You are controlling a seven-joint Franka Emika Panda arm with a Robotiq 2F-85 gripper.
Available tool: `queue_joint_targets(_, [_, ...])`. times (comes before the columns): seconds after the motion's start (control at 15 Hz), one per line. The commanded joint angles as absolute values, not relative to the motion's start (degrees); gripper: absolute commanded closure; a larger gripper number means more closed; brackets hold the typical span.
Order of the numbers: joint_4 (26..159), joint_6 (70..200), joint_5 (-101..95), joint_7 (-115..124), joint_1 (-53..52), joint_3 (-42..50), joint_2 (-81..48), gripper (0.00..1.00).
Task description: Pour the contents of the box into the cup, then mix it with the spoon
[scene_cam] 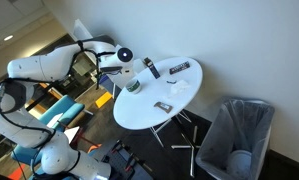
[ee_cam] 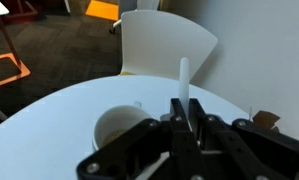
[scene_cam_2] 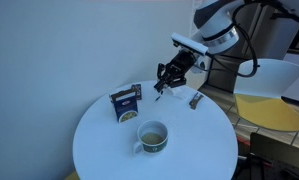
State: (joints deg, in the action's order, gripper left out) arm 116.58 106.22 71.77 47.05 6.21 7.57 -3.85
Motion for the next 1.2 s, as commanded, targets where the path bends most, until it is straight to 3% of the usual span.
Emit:
queue_joint_targets(0.0, [114.52, 96.19, 78.73, 39.65, 7.79, 7.62, -8.4, 0.97])
queue_joint_targets(0.67, [102.17, 68.98, 84.09, 38.05, 7.82, 4.63, -29.07, 0.97])
queue_joint_targets(0.87, [100.75, 73.49, 81.61, 40.03, 5.74, 6.01, -30.45, 0.97])
queue_joint_targets(0.93, [103.24, 71.83, 83.31, 37.01, 6.63, 5.44, -29.97, 0.88])
queue_joint_targets(1.13, [101.76, 72.49, 82.39, 37.72, 6.32, 5.55, -31.09, 0.88])
